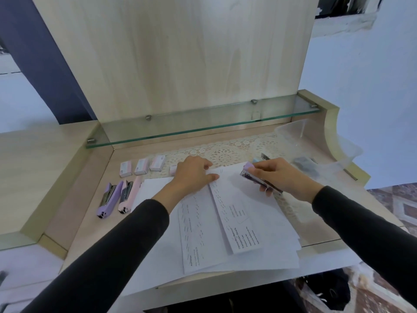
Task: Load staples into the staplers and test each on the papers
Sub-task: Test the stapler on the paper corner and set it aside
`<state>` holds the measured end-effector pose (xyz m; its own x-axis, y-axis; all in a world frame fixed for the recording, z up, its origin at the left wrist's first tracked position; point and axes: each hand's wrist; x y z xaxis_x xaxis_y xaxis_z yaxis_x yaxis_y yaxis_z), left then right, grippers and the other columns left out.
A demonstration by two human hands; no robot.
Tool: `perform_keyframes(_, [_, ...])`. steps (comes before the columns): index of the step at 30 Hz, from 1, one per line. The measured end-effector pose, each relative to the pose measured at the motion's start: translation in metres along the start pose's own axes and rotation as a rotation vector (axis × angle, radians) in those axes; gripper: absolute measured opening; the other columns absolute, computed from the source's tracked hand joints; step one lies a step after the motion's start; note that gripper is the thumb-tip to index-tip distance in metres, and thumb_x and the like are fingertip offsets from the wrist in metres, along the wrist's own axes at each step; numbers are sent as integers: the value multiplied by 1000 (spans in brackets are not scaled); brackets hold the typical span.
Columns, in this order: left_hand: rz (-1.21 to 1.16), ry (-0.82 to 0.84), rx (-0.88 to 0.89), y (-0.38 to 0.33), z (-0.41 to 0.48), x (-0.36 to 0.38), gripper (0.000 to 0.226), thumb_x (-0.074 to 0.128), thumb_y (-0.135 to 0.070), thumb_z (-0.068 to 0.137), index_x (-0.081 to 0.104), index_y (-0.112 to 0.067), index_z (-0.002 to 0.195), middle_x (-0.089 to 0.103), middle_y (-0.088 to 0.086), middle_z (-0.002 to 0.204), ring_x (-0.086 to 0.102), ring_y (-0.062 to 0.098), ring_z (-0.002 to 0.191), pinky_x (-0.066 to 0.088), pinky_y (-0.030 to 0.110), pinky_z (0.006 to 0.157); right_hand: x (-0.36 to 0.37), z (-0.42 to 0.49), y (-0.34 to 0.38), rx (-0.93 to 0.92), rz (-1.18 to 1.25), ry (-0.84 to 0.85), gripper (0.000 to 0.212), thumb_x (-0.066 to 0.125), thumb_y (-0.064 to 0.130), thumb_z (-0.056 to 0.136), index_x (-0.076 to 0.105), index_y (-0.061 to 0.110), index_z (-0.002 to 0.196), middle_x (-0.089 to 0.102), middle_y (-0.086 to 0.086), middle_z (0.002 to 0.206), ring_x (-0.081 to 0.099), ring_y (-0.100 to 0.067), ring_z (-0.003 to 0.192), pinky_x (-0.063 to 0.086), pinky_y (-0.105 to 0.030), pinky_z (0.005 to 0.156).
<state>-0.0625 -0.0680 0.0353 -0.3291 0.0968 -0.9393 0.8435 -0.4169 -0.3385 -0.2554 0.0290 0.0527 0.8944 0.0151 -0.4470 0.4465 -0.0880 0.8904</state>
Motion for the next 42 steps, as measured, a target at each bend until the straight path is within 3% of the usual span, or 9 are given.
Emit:
perform_keyframes(5, [-71,-61,23,6,-4,13,46,66,-37,81,57,-18,121,55,4,112,41,20,107,34,31,87,-1,13,-3,5,-71,-6,30,58,35,84,62,20,110,58,3,68,53,-7,53,43,-16,50])
perform_keyframes(10, [-246,-139,32,7,-7,15,26,71,-23,78,62,-20,103,52,-3,102,41,13,99,30,22,81,3,25,0,-42,-108,-5,22,58,41,82,61,27,99,59,3,75,51,-8,56,41,-14,49])
perform_keyframes(14, [-408,-140,31,7,-12,17,16,70,-12,77,63,-16,91,58,-6,91,53,12,91,39,20,78,8,37,3,-81,-139,-5,22,58,43,82,60,28,98,61,7,78,53,-7,56,40,-12,45])
perform_keyframes(18, [-384,-181,64,9,-12,18,16,69,-9,77,63,-16,90,59,-7,85,52,10,87,37,11,72,13,48,2,-103,-200,-18,28,61,46,79,62,28,101,64,4,72,55,-7,55,38,-14,48])
perform_keyframes(25, [-337,-84,138,7,-13,12,12,58,-5,87,64,-11,95,60,7,95,51,15,85,42,21,75,16,59,5,-150,-254,-8,33,65,46,75,65,26,101,67,-20,75,55,-18,59,40,-24,54])
perform_keyframes(30, [-185,-32,163,3,-13,-5,15,43,-15,96,53,-19,106,56,0,87,50,21,82,44,35,73,22,60,8,-171,-239,49,34,66,43,76,66,22,103,63,-33,82,45,-22,60,37,-28,56])
perform_keyframes(34, [-301,-6,137,8,-10,-12,24,43,-7,94,52,-25,108,52,-3,81,49,18,81,40,25,71,28,56,11,-153,-185,106,27,66,42,76,65,26,98,53,-20,67,44,-23,61,38,-26,54])
perform_keyframes(38, [-307,-9,114,18,-8,-13,36,41,-3,93,47,-37,103,51,-9,93,46,20,103,38,35,93,30,53,13,-164,-191,121,30,66,40,77,65,22,100,56,-13,65,47,-19,57,36,-18,48])
perform_keyframes(42, [-364,-82,144,17,-9,-17,29,51,-1,89,56,-23,107,58,-1,95,52,12,92,43,23,85,31,50,15,-151,-178,131,31,66,39,77,66,19,101,60,-10,66,50,-4,48,37,-10,43])
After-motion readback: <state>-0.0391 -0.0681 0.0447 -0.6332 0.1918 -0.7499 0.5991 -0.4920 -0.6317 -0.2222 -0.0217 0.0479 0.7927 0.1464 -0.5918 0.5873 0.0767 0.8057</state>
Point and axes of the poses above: each hand's wrist, its own z-axis towards the middle knuckle, its own x-axis out of the palm, y = z × x
